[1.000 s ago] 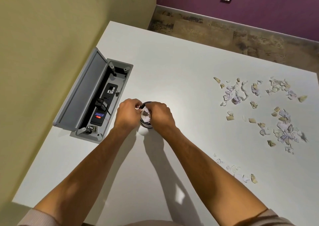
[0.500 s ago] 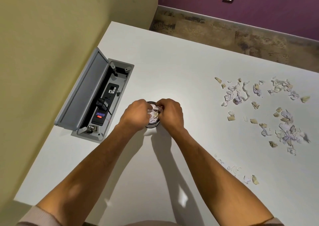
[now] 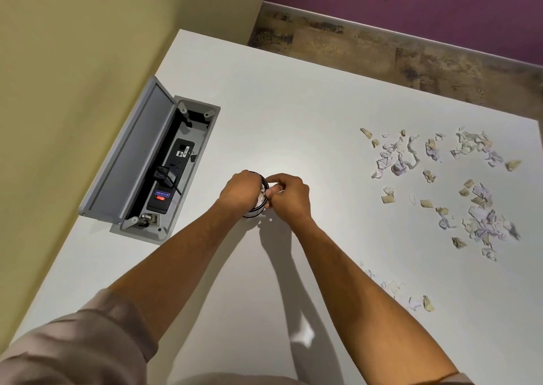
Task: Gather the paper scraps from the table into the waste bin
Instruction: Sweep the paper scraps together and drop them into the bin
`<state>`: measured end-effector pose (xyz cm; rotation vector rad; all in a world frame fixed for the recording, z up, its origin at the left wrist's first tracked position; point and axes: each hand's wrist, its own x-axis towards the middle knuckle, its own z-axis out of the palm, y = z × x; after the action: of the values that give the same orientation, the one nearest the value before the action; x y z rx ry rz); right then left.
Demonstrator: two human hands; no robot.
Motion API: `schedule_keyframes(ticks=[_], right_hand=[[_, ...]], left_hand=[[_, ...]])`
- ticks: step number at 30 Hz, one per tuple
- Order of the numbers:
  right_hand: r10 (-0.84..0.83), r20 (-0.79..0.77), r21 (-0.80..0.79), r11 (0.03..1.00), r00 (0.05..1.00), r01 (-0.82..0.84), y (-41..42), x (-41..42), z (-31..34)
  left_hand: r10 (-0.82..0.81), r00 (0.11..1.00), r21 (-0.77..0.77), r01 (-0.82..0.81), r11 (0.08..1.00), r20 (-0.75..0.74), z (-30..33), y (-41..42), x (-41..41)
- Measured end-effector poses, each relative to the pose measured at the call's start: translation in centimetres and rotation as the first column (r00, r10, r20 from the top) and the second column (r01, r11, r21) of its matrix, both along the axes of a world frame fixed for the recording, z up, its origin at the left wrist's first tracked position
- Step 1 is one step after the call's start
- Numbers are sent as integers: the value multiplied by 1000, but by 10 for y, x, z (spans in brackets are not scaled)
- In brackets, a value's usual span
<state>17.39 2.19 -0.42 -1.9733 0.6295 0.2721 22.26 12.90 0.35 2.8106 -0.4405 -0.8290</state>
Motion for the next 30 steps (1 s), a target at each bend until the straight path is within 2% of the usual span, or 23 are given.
schedule_keyframes(ticks=[9, 16, 21, 25, 30], right_hand=[[-32, 6, 17, 999, 999, 32, 1, -2, 0], [-45, 2, 12, 999, 999, 45, 1, -3, 3], [-61, -14, 27, 998, 998, 61, 1, -2, 0], [-59, -15, 36, 998, 998, 59, 1, 0, -1], [-61, -8, 47, 997, 998, 62, 1, -2, 1]], left_hand=[[-16, 999, -4, 16, 1000, -42, 4, 6, -1], [41, 992, 13, -42, 999, 118, 14, 13, -5], [70, 997, -9, -69, 998, 13, 2, 5, -9], [54, 998, -46, -53, 998, 22, -4, -1, -8], [43, 999, -10, -43, 999, 20, -1, -2, -4]])
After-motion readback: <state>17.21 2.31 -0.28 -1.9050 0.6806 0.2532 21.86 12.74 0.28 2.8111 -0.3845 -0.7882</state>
